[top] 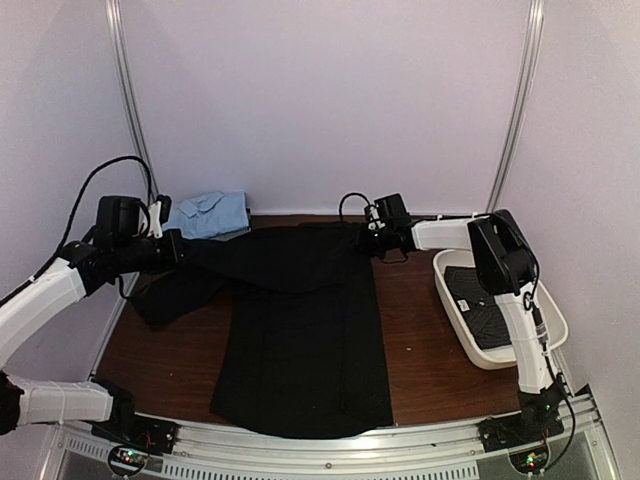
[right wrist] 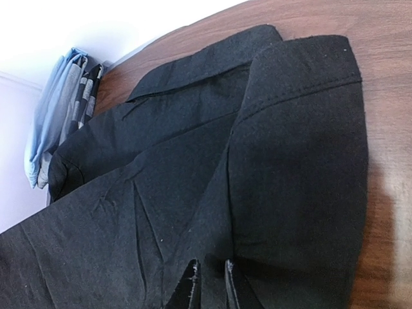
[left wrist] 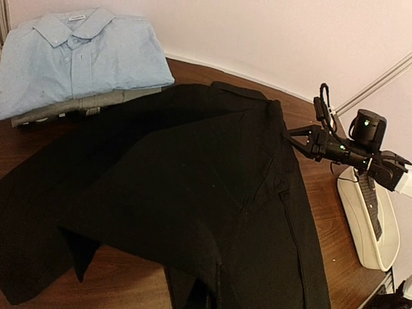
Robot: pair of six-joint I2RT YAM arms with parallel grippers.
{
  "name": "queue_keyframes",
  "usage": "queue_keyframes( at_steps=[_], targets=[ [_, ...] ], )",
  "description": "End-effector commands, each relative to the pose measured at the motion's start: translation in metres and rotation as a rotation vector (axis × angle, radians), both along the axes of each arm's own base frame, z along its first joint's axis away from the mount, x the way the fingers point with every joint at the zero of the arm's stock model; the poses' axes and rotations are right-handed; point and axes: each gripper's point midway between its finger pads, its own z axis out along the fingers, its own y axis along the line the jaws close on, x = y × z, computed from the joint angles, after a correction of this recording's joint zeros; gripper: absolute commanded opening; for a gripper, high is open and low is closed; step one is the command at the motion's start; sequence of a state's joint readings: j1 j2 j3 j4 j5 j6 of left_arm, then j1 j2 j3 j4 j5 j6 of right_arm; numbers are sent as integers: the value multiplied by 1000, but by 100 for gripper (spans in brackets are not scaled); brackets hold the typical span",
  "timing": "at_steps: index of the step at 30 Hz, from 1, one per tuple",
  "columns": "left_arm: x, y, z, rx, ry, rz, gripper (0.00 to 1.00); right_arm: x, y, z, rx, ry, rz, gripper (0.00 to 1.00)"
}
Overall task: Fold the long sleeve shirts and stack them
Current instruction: Fold the sleeve of the 1/3-folded shirt.
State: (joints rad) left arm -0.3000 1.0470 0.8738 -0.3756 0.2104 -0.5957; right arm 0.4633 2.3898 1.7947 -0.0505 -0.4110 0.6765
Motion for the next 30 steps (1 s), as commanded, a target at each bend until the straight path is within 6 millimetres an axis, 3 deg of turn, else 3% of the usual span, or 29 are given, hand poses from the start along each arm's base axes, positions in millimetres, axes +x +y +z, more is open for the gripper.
queue_keyframes(
  at_steps=[1,10,21,26,30],
  targets=[
    [-8,0,7,-30,-22,23,0,10,4,-2,15,-1,15,15],
    [-24,-2,8,-58,-23,25,0,22,6,-14,9,10,14,17],
    [-37,-18,-7,-55,9,-12,0,34,6,-23,-6,15,17,21],
    [-31,-16,-2,-34,-17,0,0,36,6,-19,-12,10,29,24],
    [-12,-18,17,8,-87,4,0,31,8,2,-6,-10,53,25]
  ],
)
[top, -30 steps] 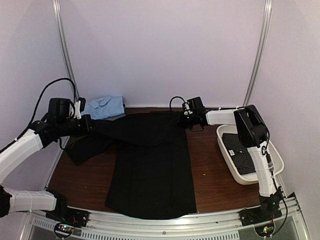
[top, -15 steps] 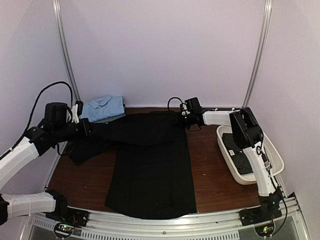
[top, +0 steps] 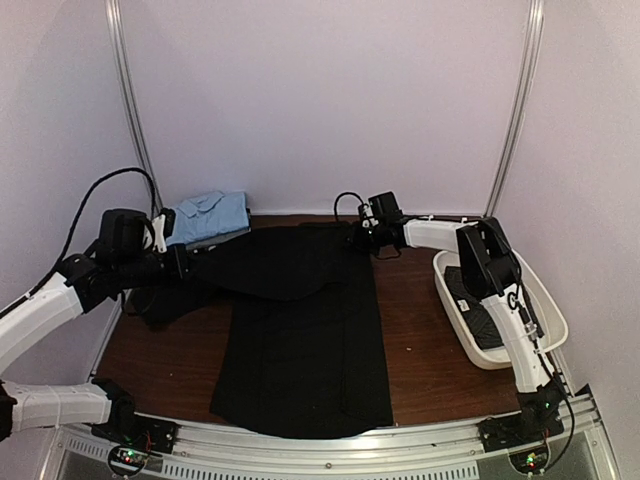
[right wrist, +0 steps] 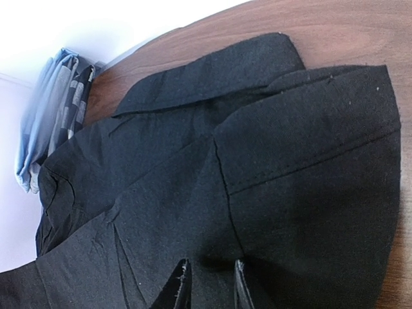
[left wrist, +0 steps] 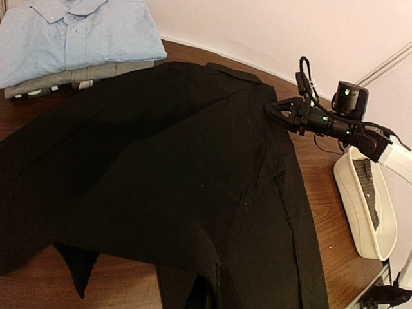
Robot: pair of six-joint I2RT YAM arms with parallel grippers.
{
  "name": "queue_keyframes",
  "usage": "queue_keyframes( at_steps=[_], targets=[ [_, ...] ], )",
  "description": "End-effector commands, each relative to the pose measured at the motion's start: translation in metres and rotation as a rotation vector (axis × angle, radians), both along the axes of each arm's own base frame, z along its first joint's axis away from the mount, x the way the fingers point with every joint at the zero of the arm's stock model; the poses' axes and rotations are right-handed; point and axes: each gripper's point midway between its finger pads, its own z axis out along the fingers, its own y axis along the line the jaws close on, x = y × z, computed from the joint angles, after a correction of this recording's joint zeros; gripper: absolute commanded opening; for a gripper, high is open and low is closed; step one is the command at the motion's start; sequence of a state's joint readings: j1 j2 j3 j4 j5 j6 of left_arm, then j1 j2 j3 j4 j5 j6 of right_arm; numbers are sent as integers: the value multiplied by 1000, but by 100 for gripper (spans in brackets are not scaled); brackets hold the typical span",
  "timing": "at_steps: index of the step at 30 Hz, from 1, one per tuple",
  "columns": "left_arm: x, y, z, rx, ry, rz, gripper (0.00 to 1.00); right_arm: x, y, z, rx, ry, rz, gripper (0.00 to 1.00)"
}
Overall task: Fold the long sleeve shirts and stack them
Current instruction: Fold the sleeve of the 1/3-folded shirt.
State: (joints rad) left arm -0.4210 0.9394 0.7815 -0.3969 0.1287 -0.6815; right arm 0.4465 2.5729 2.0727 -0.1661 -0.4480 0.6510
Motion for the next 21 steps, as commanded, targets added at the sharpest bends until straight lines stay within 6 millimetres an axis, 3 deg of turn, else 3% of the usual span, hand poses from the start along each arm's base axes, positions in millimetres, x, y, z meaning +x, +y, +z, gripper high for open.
queue_keyframes(
  at_steps=[1,5,9,16,21],
  targets=[
    [28,-4,37,39,-135,8,0,-3,-3,27,-2,-30,30,26],
    [53,-13,52,82,-199,-14,0,-14,-9,66,-15,-82,40,28],
    [77,-35,67,97,-269,-98,0,-33,-23,105,-27,-135,30,30],
    [118,-93,75,107,-332,-292,0,-74,-49,152,-27,-204,3,32],
    [140,-157,61,120,-325,-478,0,-109,-72,171,-37,-238,-29,32]
  ],
)
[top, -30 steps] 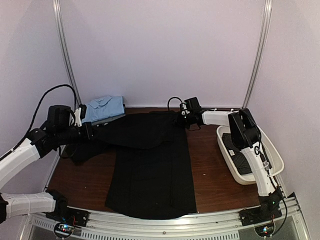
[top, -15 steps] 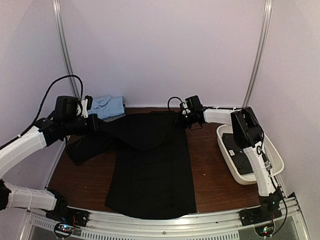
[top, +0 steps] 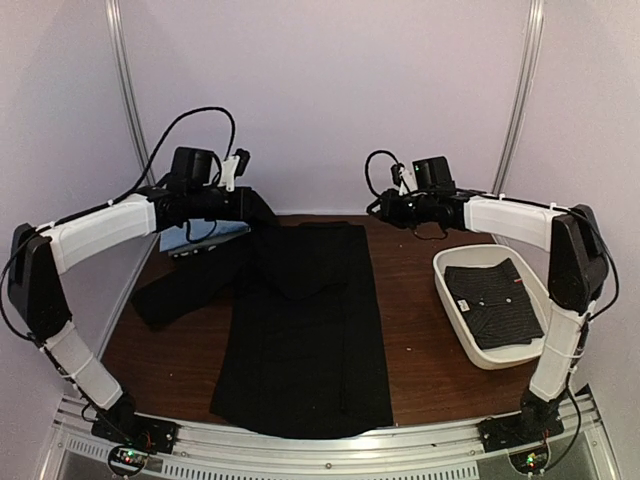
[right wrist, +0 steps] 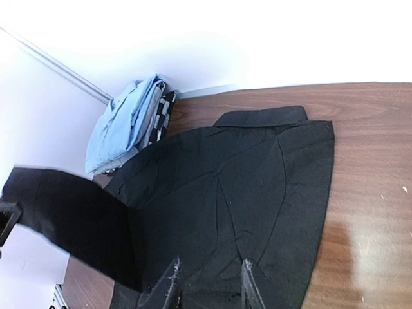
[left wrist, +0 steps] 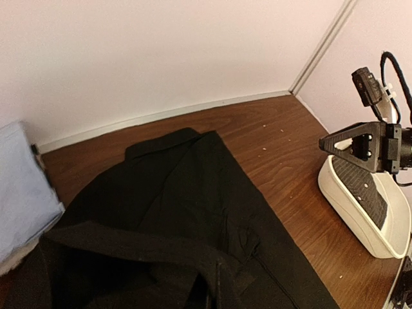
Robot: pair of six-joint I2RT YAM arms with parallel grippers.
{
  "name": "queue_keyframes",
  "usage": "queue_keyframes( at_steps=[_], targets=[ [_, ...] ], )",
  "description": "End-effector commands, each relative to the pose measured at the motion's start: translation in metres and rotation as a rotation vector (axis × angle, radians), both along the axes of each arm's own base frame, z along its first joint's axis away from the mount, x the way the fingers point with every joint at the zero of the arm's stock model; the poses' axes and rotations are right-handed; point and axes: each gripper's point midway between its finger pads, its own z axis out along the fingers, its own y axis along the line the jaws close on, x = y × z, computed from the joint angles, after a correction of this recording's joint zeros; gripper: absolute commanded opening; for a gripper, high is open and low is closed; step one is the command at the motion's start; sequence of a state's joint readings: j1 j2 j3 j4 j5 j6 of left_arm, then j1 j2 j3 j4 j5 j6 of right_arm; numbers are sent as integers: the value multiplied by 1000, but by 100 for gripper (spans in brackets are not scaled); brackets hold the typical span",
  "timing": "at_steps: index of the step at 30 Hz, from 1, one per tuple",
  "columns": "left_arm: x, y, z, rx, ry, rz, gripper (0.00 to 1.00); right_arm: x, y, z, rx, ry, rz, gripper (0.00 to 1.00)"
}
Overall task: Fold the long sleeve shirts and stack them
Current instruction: Fold the sleeve of the 1/3-folded shirt.
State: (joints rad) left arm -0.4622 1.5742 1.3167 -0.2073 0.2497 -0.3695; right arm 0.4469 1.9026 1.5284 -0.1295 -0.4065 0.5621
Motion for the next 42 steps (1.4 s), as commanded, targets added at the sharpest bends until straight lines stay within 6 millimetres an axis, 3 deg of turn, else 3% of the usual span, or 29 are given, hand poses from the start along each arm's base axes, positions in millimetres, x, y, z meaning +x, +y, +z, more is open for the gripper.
queue_keyframes(
  at_steps=[1,3,8,11,14,21,35,42],
  targets=[
    [8,-69,11,11,-82,-226,0,-23,-25,2,-33,-28,-54,33],
    [7,-101,-7,39,-47,-301,0,-37,-37,5,-36,-35,-76,33],
    [-30,-177,-66,112,65,-511,0,-77,-61,-1,-62,-31,-113,33],
    [-61,-206,-100,155,131,-615,0,-99,-75,-6,-78,-29,-130,34],
    [-96,-221,-128,187,191,-701,0,-117,-84,-15,-93,-17,-134,34],
    [-155,-233,-153,235,264,-817,0,-141,-96,-27,-117,0,-142,35],
    [-219,-212,-158,364,351,-935,0,-168,-99,-55,-183,60,-101,36],
    [-250,-212,-163,374,381,-1009,2,-178,-96,-69,-216,88,-71,36]
  ],
)
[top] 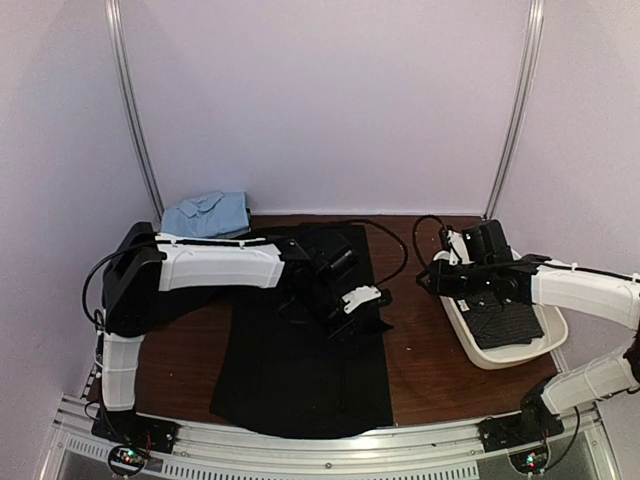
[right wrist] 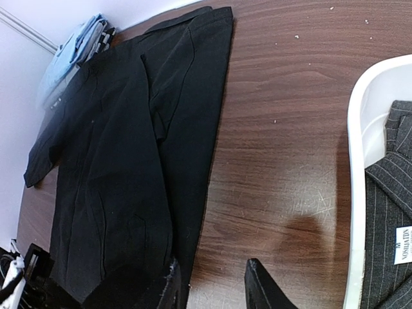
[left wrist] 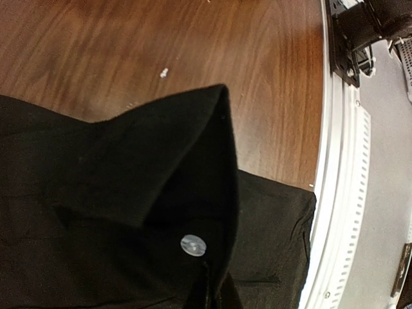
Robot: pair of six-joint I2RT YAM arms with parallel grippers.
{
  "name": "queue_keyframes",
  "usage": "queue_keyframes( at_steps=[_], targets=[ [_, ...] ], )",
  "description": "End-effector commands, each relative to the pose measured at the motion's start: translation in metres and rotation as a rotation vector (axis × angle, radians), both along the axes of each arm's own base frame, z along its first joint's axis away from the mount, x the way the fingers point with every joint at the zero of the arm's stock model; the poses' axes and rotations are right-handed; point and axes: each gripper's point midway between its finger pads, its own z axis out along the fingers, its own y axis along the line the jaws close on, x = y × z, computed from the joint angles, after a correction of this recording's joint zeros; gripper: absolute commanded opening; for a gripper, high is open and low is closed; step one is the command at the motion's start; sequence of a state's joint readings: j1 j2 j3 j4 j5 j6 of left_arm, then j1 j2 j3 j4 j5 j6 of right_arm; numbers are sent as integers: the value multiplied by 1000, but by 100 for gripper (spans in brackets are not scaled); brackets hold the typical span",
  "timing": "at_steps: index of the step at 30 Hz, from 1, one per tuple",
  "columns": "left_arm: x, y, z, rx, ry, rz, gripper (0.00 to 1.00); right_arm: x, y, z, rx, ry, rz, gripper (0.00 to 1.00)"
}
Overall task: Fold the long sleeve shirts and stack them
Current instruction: Fold the sleeve of the 1/3-folded shirt.
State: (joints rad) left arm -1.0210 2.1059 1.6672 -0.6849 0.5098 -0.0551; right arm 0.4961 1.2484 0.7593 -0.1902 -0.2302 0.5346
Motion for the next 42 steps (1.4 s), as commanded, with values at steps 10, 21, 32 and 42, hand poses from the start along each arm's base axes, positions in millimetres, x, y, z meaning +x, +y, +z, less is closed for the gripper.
queue_keyframes(
  at_steps=[10,21,32,42],
  targets=[
    [-47,10,5,-6,73,-119,1,-24,7,-19,-58,40,64,36],
    [-67,15,-3,4,97,-145,4,-37,17,-35,-66,74,92,36],
    [-56,10,33,-134,45,-83,50,-53,32,-40,-71,92,154,37],
    [67,62,58,-193,-11,415,49,-79,75,-55,-62,144,274,36]
  ],
)
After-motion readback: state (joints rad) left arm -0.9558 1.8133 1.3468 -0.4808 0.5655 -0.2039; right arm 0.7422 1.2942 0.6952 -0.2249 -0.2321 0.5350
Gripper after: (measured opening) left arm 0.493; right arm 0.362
